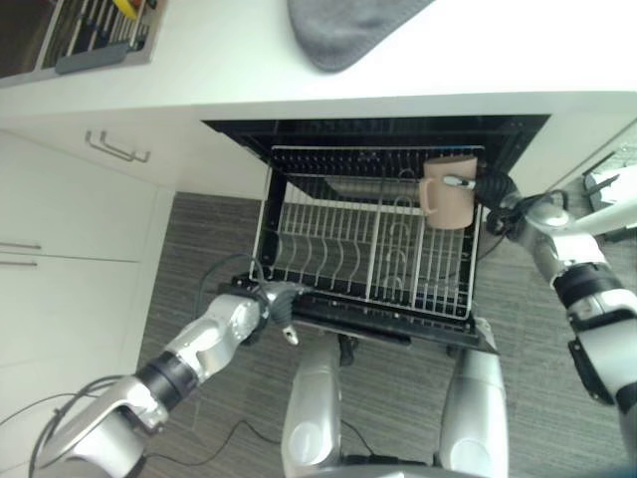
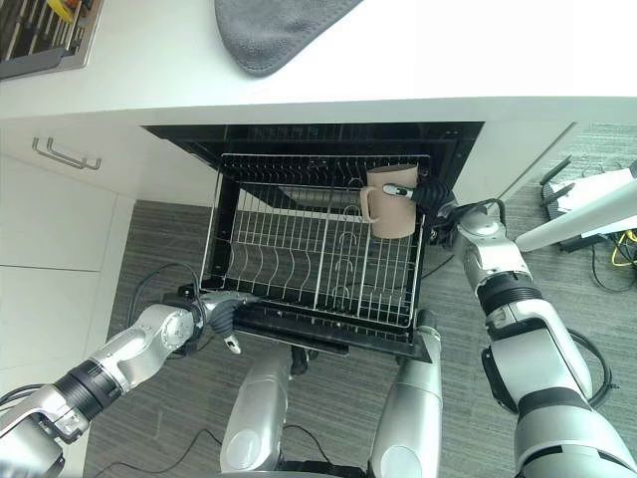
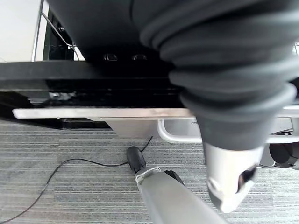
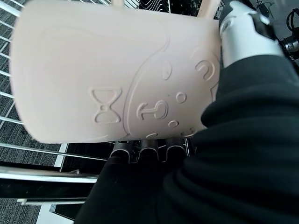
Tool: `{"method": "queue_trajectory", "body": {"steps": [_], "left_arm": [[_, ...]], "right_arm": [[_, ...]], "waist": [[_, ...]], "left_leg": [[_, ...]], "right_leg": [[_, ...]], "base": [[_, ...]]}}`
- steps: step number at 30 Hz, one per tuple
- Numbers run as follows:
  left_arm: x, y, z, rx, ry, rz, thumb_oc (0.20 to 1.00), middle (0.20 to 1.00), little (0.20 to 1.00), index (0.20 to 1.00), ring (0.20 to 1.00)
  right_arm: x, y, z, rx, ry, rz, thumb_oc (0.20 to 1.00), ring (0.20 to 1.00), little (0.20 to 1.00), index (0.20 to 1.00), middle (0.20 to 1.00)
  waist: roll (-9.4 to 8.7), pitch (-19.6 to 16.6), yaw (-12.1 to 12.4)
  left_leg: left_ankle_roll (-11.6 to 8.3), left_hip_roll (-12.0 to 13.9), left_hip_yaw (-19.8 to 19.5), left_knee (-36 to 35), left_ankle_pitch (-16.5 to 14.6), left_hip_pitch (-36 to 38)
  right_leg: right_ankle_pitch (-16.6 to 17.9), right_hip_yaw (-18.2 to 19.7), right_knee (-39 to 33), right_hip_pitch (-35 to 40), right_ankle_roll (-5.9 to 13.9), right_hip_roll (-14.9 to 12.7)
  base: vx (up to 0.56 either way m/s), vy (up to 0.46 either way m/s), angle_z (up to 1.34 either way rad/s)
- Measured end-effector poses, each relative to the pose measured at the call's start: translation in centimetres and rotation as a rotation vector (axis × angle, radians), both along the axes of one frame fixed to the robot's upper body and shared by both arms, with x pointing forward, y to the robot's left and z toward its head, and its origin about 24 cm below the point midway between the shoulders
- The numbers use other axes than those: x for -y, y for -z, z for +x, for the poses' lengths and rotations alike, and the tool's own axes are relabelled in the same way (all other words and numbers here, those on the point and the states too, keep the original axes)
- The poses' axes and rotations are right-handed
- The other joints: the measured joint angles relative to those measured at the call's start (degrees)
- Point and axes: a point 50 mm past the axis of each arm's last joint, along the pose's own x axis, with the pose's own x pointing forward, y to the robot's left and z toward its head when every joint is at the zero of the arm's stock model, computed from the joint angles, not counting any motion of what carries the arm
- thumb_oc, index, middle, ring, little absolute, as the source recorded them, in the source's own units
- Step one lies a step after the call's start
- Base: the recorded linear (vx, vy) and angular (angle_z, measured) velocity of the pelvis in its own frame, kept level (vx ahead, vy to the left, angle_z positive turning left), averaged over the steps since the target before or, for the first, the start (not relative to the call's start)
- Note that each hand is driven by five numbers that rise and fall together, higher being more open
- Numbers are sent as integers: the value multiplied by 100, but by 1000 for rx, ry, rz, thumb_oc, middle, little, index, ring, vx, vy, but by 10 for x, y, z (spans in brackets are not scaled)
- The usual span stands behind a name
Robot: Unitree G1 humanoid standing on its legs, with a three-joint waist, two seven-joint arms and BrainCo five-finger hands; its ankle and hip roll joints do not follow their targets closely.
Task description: Place the dishes in the dishwasher.
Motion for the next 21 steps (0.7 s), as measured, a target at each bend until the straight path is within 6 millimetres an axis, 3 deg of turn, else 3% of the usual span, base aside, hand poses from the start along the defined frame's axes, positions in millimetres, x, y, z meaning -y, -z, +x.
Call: {"method": "queue_trajectory", "body": {"steps": [7, 8, 9, 21], "left_arm": [[3, -1, -1, 16, 3, -14, 1000, 1000, 1000, 1000, 1000], [4, -1, -1, 15, 3, -13, 1000, 1000, 1000, 1000, 1000], [5, -1, -1, 15, 2, -12, 1000, 1000, 1000, 1000, 1000], [6, 0, -4, 12, 7, -11, 1000, 1000, 1000, 1000, 1000]], "right_arm": [[-2, 5, 2, -3, 54, 11, 200, 200, 200, 200, 200], [-2, 4, 2, 3, 61, 11, 247, 247, 247, 247, 247], [-2, 4, 2, 7, 69, 12, 1000, 1000, 1000, 1000, 1000], [-1, -11, 5, 88, 136, 25, 1000, 1000, 1000, 1000, 1000]], "waist": [[12, -8, -8], [16, -11, -7], [18, -13, -6], [33, -23, -3]], "left_leg": [[43, -76, 5, -96, 32, -8], [43, -76, 5, -99, 32, -8], [42, -76, 6, -105, 32, -12], [44, -84, 42, -167, 31, -30]], "right_leg": [[-18, 10, -29, -35, -19, -62], [-18, 9, -32, -34, -19, -62], [-19, 8, -38, -39, -20, -62], [29, 12, -113, -68, 59, -61]], "base": [[1, 14, 3], [0, 0, 0], [0, 0, 0], [0, 0, 0]]}}
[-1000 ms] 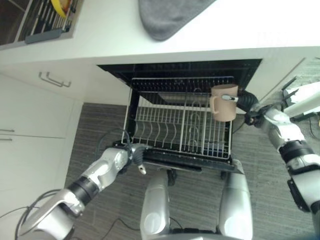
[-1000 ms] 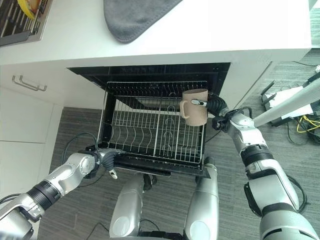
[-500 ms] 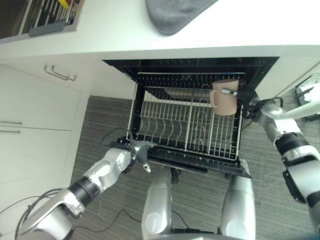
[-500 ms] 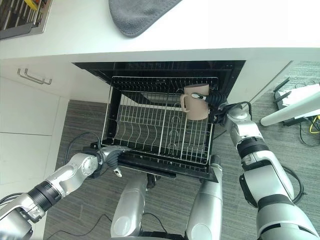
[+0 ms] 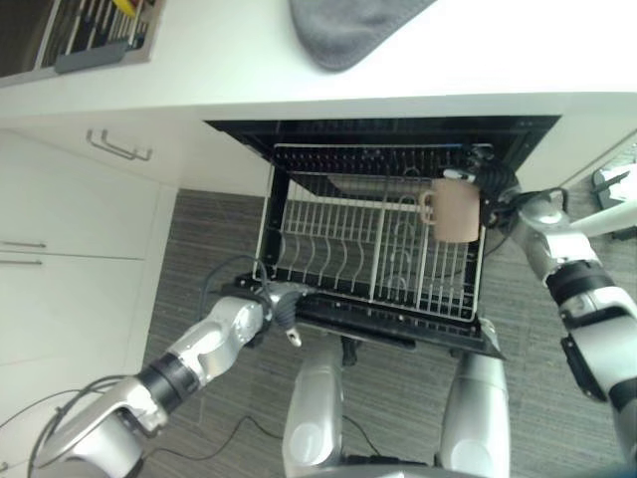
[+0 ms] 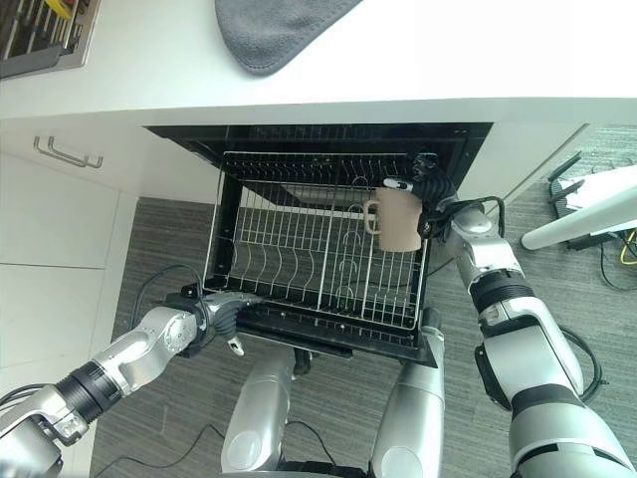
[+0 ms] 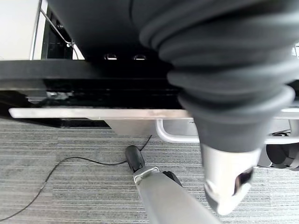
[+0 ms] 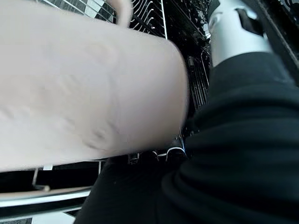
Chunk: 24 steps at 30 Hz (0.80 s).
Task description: Place the dishes in the dishwasher.
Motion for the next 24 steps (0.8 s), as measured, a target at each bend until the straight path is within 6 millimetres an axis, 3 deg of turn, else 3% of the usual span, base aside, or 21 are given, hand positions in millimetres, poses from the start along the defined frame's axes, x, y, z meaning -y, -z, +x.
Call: {"method": "queue_trajectory", "body": {"steps": [7, 9, 13, 17, 18, 19, 21, 22, 24], "left_arm": [[-4, 4, -7, 60, -37, -57, 1000, 1000, 1000, 1000, 1000], [-9, 4, -14, 123, -105, -150, 1000, 1000, 1000, 1000, 1000], [-29, -20, -23, 270, -296, -426, 1000, 1000, 1000, 1000, 1000], [-40, -30, -27, 385, -369, -527, 1000, 1000, 1000, 1000, 1000], [-39, -33, -27, 415, -370, -559, 1000, 1000, 1000, 1000, 1000], [-46, -41, -30, 515, -435, -648, 1000, 1000, 1000, 1000, 1000], [-50, -52, -28, 644, -488, -750, 1000, 1000, 1000, 1000, 1000], [-52, -60, -29, 734, -517, -835, 1000, 1000, 1000, 1000, 1000], [-54, -68, -30, 804, -520, -901, 1000, 1000, 1000, 1000, 1000]], "right_arm": [[-6, -27, -7, 155, 0, 3, 1000, 1000, 1000, 1000, 1000], [-12, -22, -22, 201, -19, -3, 1000, 1000, 1000, 1000, 1000], [-13, -8, -59, 261, -25, 19, 1000, 1000, 1000, 1000, 1000], [-20, 7, -83, 277, -37, 61, 1000, 1000, 1000, 1000, 1000], [-23, 12, -85, 271, -31, 87, 1000, 1000, 1000, 1000, 1000], [-35, 22, -104, 307, -40, 204, 1000, 1000, 1000, 1000, 1000], [-40, 45, -117, 253, -18, 257, 1000, 1000, 1000, 1000, 1000], [-38, 48, -126, 255, -9, 264, 1000, 1000, 1000, 1000, 1000], [-32, 47, -128, 274, 18, 307, 1000, 1000, 1000, 1000, 1000]], "waist": [[-3, 2, -32], [-8, 5, -58], [-96, 66, -56], [-238, 161, -71], [-293, 195, -76], [-493, 291, -24], [-783, 294, -80], [-996, 298, -85], [-1182, 311, -90]], "left_leg": [[5, 1, 82, -21, -3, -6], [21, 0, 88, -21, -13, -12], [51, 5, 70, 10, -30, -92], [61, 40, -71, 78, -23, -193], [60, 59, -86, 77, -21, -195], [39, 150, -160, 80, -9, -224], [17, 220, -299, 42, 7, -271], [14, 244, -370, -36, 51, -247], [-1, 336, -379, -132, 92, -129]], "right_leg": [[3, 55, 6, -62, 3, 11], [5, 75, 0, -75, 7, 14], [-7, 71, 48, -141, 5, 25], [-72, -45, 131, -150, -76, 46], [-77, -51, 173, -147, -69, 65], [-175, -108, 196, -154, -128, 170], [-188, -189, 201, -159, -163, 282], [-182, -225, 187, -142, -175, 340], [-130, -260, 54, -21, -213, 438]], "base": [[-6, -4, -3], [0, 0, 0], [-19, -54, 2], [-34, -121, 11], [-47, -173, 1], [-40, -155, 4], [-36, -172, 2], [-20, -121, -3], [-14, -38, -10]]}}
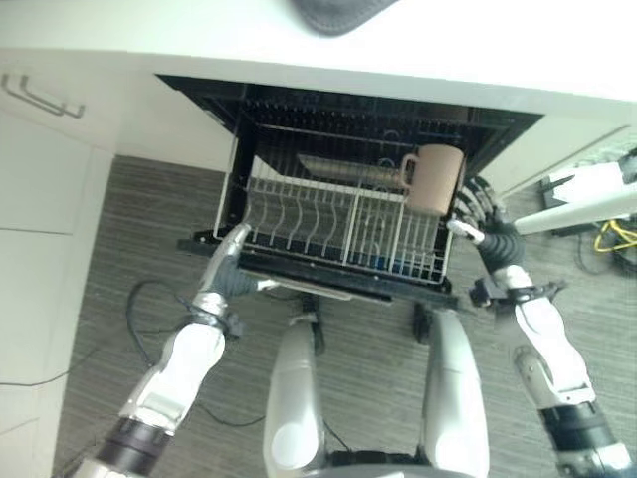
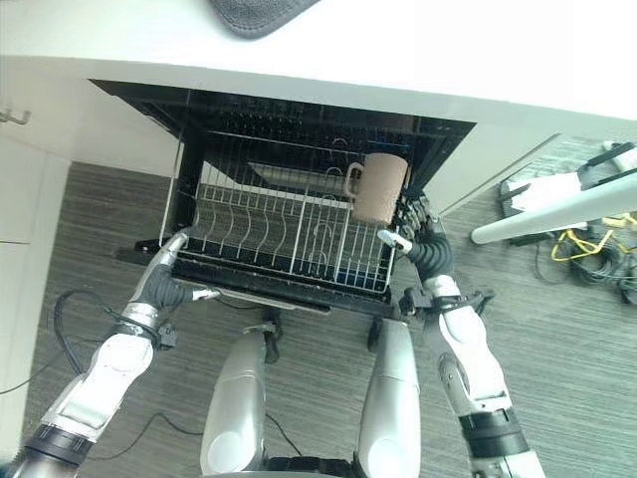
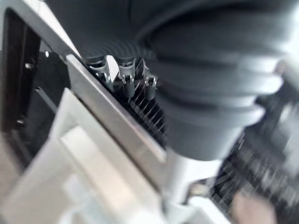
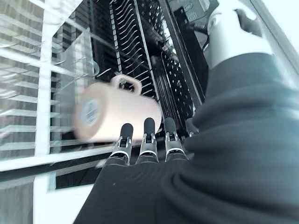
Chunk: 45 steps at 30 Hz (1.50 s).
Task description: Place the dishes in the dishwasher.
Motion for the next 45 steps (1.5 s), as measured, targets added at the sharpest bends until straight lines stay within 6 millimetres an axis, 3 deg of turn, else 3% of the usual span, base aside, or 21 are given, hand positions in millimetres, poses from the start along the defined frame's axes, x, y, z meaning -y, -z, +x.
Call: {"method": "queue_trajectory", "body": {"steps": [2, 5, 11, 18, 23, 26, 28, 30, 31, 32, 33, 34, 35, 37, 39, 45], "left_arm": [[0, -10, -1, 83, 23, -44, 1000, 1000, 1000, 1000, 1000], [13, -40, -1, 274, 99, -75, 1000, 1000, 1000, 1000, 1000], [18, -57, 0, 386, 127, -139, 1000, 1000, 1000, 1000, 1000], [19, -80, -3, 511, 153, -196, 1000, 1000, 1000, 1000, 1000], [29, -107, -23, 683, 248, -274, 1000, 1000, 1000, 1000, 1000], [19, -114, -30, 732, 249, -247, 1000, 1000, 1000, 1000, 1000], [7, -107, -35, 702, 215, -254, 1000, 1000, 1000, 1000, 1000], [3, -100, -38, 663, 215, -269, 1000, 1000, 1000, 1000, 1000], [3, -100, -37, 657, 223, -270, 1000, 1000, 1000, 1000, 1000], [3, -99, -38, 651, 227, -268, 1000, 1000, 1000, 1000, 1000], [1, -98, -38, 644, 229, -280, 1000, 1000, 1000, 1000, 1000], [1, -96, -38, 636, 232, -317, 1000, 1000, 1000, 1000, 1000], [3, -94, -37, 631, 235, -336, 1000, 1000, 1000, 1000, 1000], [9, -87, -36, 592, 264, -369, 1000, 1000, 1000, 1000, 1000], [9, -81, -37, 584, 245, -413, 1000, 1000, 1000, 1000, 1000], [10, -79, -34, 579, 256, -461, 1000, 1000, 1000, 1000, 1000]], "right_arm": [[4, -11, 0, 64, 15, 53, 1000, 1000, 1000, 1000, 1000], [-3, -20, 1, 113, -24, 50, 1000, 1000, 1000, 1000, 1000], [-2, -27, 1, 151, -19, 37, 1000, 1000, 1000, 1000, 1000], [11, -15, -5, 87, 35, 32, 1000, 1000, 1000, 1000, 1000], [32, 7, -17, -56, 136, 20, 1000, 1000, 1000, 1000, 1000], [32, 25, -34, -120, 161, 16, 1000, 1000, 1000, 1000, 1000], [18, -17, -47, 143, 125, 48, 1000, 1000, 1000, 1000, 1000], [16, -44, -49, 324, 102, 43, 1000, 1000, 1000, 1000, 1000], [18, -49, -50, 362, 106, 31, 1000, 1000, 1000, 1000, 1000], [21, -48, -53, 354, 112, 8, 1000, 1000, 1000, 1000, 1000], [23, -49, -53, 356, 110, -9, 1000, 1000, 1000, 1000, 1000], [24, -52, -52, 366, 104, -25, 1000, 1000, 1000, 1000, 1000], [25, -53, -51, 368, 106, -29, 1000, 1000, 1000, 1000, 1000], [30, -47, -48, 337, 121, -40, 1000, 1000, 1000, 1000, 1000], [32, -43, -49, 312, 121, -58, 1000, 1000, 1000, 1000, 1000], [32, -55, -45, 354, 124, -81, 1000, 1000, 1000, 1000, 1000]], "waist": [[-43, -6, -10], [-31, -4, -133], [81, -11, -161], [184, -47, -142], [199, -104, 13], [-31, -592, 27], [-276, -896, -40], [-455, -1420, -155], [-433, -1603, -191], [-439, -1822, -218], [-461, -1960, -231], [-456, -2080, -246], [-441, -2165, -295], [-136, -2340, -270], [116, -2485, -265], [277, -2586, -281]], "left_leg": [[24, 26, 25, -165, 36, 146], [-21, -28, 212, -686, 227, 546], [14, -169, 440, -1526, 517, 1361], [71, -281, 473, -1786, 547, 1787], [202, -505, 555, -1779, 342, 2411], [260, -688, 649, -1786, 160, 2587], [371, -731, 961, -1915, 89, 2982], [484, -737, 1110, -2072, 4, 3125], [542, -630, 1037, -2196, 7, 3222], [549, -576, 935, -2341, 127, 3288], [540, -583, 911, -2464, 220, 3341], [484, -634, 772, -2564, 355, 3370], [487, -687, 727, -2618, 412, 3370], [456, -749, 637, -2672, 493, 3329], [436, -716, 593, -2708, 540, 3332], [352, -621, 647, -2431, 607, 3120]], "right_leg": [[120, -1, -232, 145, 20, 74], [428, 16, -826, 522, 79, 83], [916, -35, -1985, 1467, 315, 65], [1194, -226, -2706, 2199, 423, -11], [1353, -262, -3219, 3104, 571, -206], [1445, -258, -3477, 3345, 676, -367], [1719, -346, -3293, 3358, 562, -416], [1941, -528, -3266, 3349, 592, -395], [1483, -431, -2821, 3295, 825, -179], [935, -304, -2307, 3258, 770, 252], [637, -189, -2202, 3268, 641, 558], [300, 228, -2205, 3335, 486, 984], [277, 366, -2404, 3480, 229, 1145], [494, 199, -3077, 3789, -83, 1140], [642, 165, -3409, 3965, -144, 1213], [883, 37, -3835, 4150, -155, 1242]], "base": [[-17, 0, -18], [-24, 4, -12], [-14, 8, -4], [16, 92, 8], [135, 181, 7], [155, 270, -12], [30, 257, -61], [-25, 101, -41], [-36, 72, 16], [-63, 47, 34], [-93, 15, 41], [-91, -36, 39], [-85, -68, 38], [-100, -135, 32], [-101, -121, 16], [-118, 6, 11]]}}
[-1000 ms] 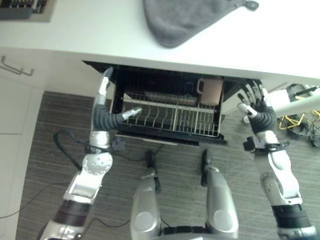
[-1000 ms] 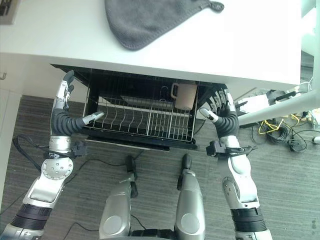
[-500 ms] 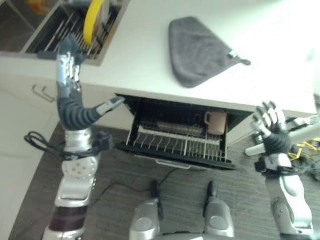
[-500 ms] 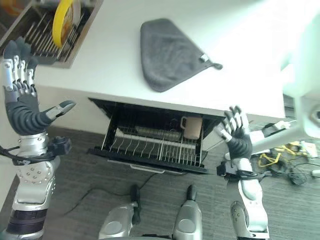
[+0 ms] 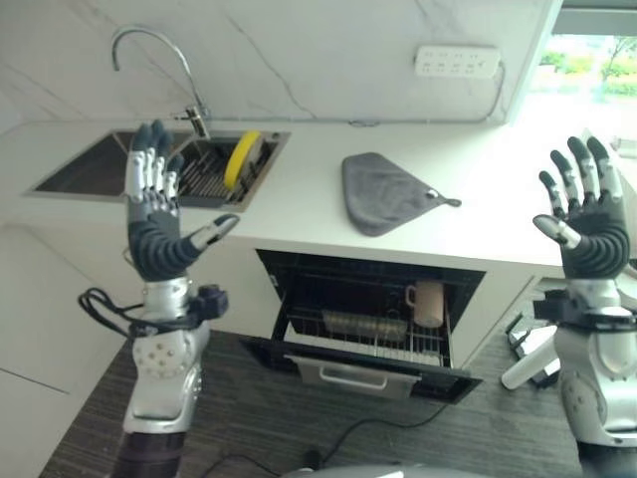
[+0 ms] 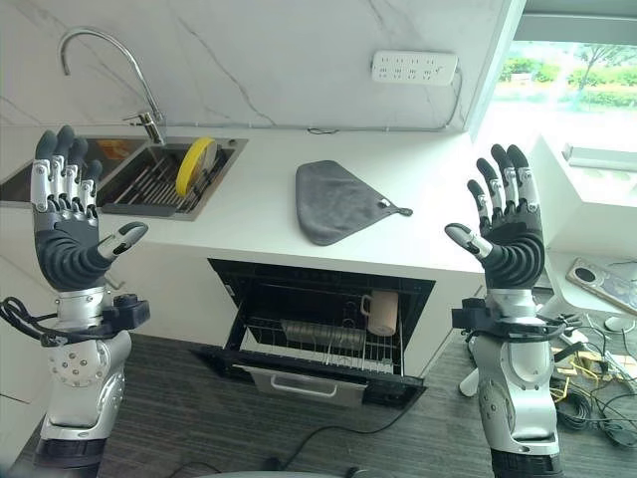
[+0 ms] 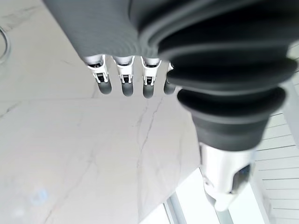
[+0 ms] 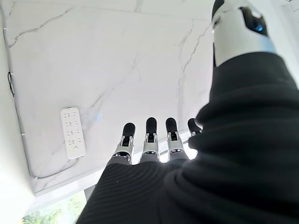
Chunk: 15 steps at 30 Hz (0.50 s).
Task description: Place the dishes in the dishwasher.
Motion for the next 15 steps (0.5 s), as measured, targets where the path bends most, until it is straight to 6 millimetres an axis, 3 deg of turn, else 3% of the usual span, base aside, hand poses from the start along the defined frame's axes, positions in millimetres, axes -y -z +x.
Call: {"method": "queue_trajectory", "body": {"steps": [2, 3, 5, 6, 7, 10, 11, 12, 13, 15], "left_arm": [[-1, 1, 0, -8, 13, -28, 1000, 1000, 1000, 1000, 1000], [-2, 1, 0, -6, 15, -41, 1000, 1000, 1000, 1000, 1000], [-3, 0, 0, -6, 22, -59, 1000, 1000, 1000, 1000, 1000], [-3, -1, -1, 0, 32, -77, 1000, 1000, 1000, 1000, 1000], [-3, -1, -1, -1, 32, -79, 1000, 1000, 1000, 1000, 1000], [-3, -1, 0, 0, 40, -80, 1000, 1000, 1000, 1000, 1000], [-3, 1, 1, -7, 45, -85, 1000, 1000, 1000, 1000, 1000], [-4, 2, 2, -14, 48, -88, 1000, 1000, 1000, 1000, 1000], [-4, 4, 2, -22, 49, -98, 1000, 1000, 1000, 1000, 1000], [-6, 6, 2, -32, 50, -97, 1000, 1000, 1000, 1000, 1000]], "right_arm": [[5, -2, -1, -10, 23, -47, 1000, 1000, 1000, 1000, 1000], [7, -2, -2, -11, 31, -48, 1000, 1000, 1000, 1000, 1000], [10, -3, -4, -7, 46, -50, 1000, 1000, 1000, 1000, 1000], [12, -8, -6, 13, 51, -60, 1000, 1000, 1000, 1000, 1000], [16, -13, -8, 35, 65, -69, 1000, 1000, 1000, 1000, 1000], [24, -20, -11, 52, 93, -88, 1000, 1000, 1000, 1000, 1000], [26, -23, -11, 57, 91, -92, 1000, 1000, 1000, 1000, 1000], [26, -24, -12, 57, 93, -86, 1000, 1000, 1000, 1000, 1000], [26, -16, -13, 28, 92, -62, 1000, 1000, 1000, 1000, 1000], [27, -6, -16, -7, 103, -33, 1000, 1000, 1000, 1000, 1000]], "waist": [[-7, 11, 10], [-158, 55, 7], [-421, 22, -7], [-494, 39, -38], [-455, 31, -62], [-173, 44, -279], [4, 54, -318], [61, 67, -359], [-174, 78, -374], [-420, 63, -370]], "left_leg": [[-44, 13, -1, 29, -35, -85], [-79, 70, 62, 152, -187, -125], [-105, 229, 108, 543, -300, -178], [-123, 392, 94, 524, -312, -69], [-145, 622, 103, 338, -321, 128], [-174, 860, 226, -413, -304, 702], [-135, 811, 373, -412, -318, 721], [-521, 694, 380, -413, -275, 720], [-352, 264, 421, -373, -344, 737], [-136, -159, 370, -411, -408, 639]], "right_leg": [[14, -106, 13, -75, -24, -17], [89, -122, -21, -103, -248, -136], [206, -75, -138, -87, -260, -383], [297, 8, -194, -104, -128, -453], [405, 53, -256, -108, -19, -498], [578, 172, -322, -209, 350, -652], [653, 178, -371, -253, 513, -739], [702, 199, -405, -268, 720, -880], [800, 229, -411, -291, 785, -1286], [874, 1, -361, -318, 797, -1706]], "base": [[-101, 189, 22], [-67, 278, 8], [-12, 333, -2], [23, 367, -13], [46, 467, -14], [66, 614, -15], [58, 542, -12], [47, 432, -9], [52, 511, 8], [65, 511, 16]]}}
